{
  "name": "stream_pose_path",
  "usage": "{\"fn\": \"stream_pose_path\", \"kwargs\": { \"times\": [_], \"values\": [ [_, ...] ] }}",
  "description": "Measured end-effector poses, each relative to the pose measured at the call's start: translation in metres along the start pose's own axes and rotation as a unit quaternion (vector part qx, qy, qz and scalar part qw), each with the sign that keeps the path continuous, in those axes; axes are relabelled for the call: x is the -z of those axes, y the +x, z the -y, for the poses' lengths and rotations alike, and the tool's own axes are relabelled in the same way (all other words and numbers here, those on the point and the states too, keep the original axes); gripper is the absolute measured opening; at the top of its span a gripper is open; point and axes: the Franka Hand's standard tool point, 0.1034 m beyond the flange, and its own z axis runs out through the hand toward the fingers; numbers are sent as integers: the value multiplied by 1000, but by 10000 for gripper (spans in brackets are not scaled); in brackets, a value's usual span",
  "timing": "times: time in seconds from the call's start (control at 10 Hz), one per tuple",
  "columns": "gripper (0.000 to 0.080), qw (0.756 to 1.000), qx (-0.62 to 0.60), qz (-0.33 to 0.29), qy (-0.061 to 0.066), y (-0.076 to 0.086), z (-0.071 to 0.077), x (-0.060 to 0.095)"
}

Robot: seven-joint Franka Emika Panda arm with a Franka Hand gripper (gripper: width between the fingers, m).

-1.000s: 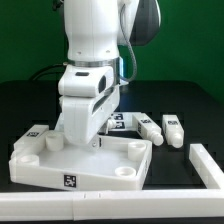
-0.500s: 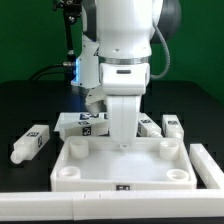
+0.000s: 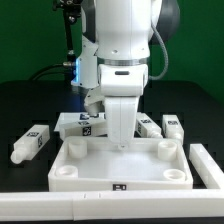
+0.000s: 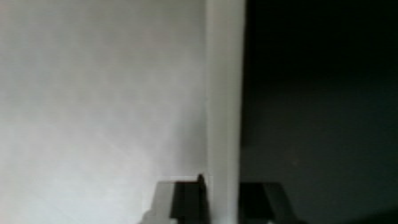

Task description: Assemble desk

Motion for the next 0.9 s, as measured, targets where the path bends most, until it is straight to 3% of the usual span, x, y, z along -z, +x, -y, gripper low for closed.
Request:
{"fn": "stream_pose_path", "kwargs": {
  "times": [0.5, 0.8, 0.9],
  "values": [
    [51, 1000, 13, -4, -5, 19, -16, -4],
    [51, 1000, 27, -6, -4, 16, -16, -4],
    [169, 1000, 27, -6, -4, 16, -15, -4]
  ]
}}
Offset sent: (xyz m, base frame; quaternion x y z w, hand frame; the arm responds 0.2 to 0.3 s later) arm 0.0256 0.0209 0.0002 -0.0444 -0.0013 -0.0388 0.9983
